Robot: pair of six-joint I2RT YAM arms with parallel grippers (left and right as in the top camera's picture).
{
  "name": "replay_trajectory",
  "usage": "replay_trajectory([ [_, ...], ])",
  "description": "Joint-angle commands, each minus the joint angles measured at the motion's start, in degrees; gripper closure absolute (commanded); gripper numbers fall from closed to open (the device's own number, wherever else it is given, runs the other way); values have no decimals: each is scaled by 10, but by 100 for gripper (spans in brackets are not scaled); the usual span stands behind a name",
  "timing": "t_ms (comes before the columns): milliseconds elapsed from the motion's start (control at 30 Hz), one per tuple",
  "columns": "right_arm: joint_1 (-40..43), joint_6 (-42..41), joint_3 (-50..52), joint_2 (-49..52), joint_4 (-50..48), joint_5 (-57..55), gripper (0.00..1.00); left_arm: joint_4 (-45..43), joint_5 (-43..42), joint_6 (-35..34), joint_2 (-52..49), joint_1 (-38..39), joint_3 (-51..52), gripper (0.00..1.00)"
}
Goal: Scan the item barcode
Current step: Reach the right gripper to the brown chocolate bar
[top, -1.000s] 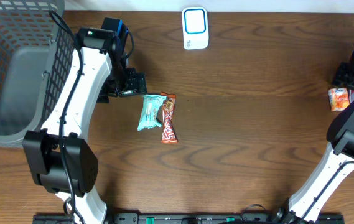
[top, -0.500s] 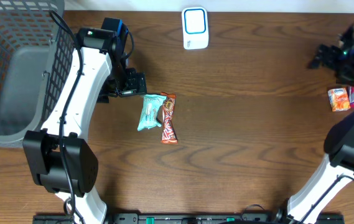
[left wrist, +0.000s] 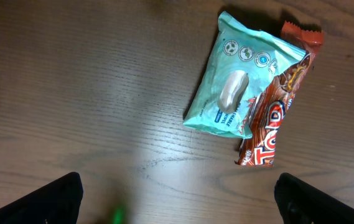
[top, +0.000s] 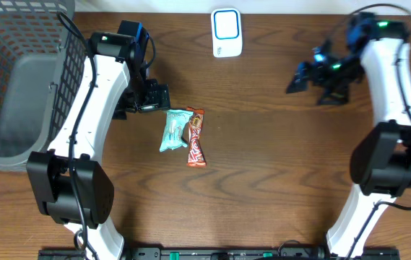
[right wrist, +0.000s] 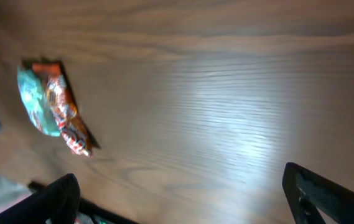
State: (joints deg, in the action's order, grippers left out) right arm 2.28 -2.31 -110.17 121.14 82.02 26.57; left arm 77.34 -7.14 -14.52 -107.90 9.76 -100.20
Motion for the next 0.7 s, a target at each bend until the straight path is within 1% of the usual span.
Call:
replay_trajectory([
  [0, -52, -37, 48, 4, -40, 49, 1, 2, 6, 5, 4, -2, 1, 2],
  [133, -116, -83, 99, 4, -115, 90, 1, 2, 6, 6, 4, -2, 1, 2],
  [233, -167, -127, 126, 4, -167, 100, 2, 2, 6, 6, 4, -2, 1, 2],
  [367, -226, -212, 150, 4, -239, 97, 15, 2, 6, 6, 4, -2, 1, 2],
  [467, -265, -287, 171, 4, -306, 89, 18, 2, 6, 5, 4, -2, 1, 2],
  [533, -289, -339, 183, 4, -340, 63, 20, 2, 6, 6, 4, -2, 1, 2],
  [600, -312, -376, 192, 4, -367, 36, 21, 2, 6, 6, 4, -2, 1, 2],
  [667, -331, -394, 197, 4, -381, 15, 23, 2, 6, 6, 4, -2, 1, 2],
])
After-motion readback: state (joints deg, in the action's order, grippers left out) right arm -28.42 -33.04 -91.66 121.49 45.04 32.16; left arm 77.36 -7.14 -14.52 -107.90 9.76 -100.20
